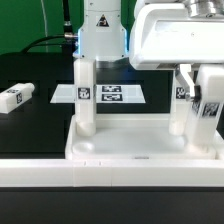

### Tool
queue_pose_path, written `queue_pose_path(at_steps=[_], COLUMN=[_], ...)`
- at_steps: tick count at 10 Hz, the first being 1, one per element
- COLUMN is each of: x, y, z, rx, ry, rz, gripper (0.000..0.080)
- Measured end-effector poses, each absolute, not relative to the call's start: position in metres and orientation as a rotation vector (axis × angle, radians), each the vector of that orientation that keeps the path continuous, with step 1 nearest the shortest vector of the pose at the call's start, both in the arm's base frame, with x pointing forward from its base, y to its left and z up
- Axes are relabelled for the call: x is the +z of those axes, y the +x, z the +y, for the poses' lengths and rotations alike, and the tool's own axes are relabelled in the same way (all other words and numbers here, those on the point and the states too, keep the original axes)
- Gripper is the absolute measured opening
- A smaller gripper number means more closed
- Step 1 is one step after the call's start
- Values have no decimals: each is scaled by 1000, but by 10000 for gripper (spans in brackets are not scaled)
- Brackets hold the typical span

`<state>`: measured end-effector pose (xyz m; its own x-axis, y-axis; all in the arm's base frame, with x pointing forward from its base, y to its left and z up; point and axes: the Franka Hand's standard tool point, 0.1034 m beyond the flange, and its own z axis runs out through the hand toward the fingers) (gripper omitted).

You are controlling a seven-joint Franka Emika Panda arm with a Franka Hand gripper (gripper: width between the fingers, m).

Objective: Assemble desk

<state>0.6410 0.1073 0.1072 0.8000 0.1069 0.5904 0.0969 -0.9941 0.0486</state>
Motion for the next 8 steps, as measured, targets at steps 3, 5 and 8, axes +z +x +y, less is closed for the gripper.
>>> queue_pose_path(at_steps=[3, 5, 8], x=[107, 109, 114], y=[641, 641, 642], z=[107, 108, 108], rx=[972, 971, 972], ry=[2963, 2965, 2966], rz=[176, 177, 181], gripper=[636, 647, 649])
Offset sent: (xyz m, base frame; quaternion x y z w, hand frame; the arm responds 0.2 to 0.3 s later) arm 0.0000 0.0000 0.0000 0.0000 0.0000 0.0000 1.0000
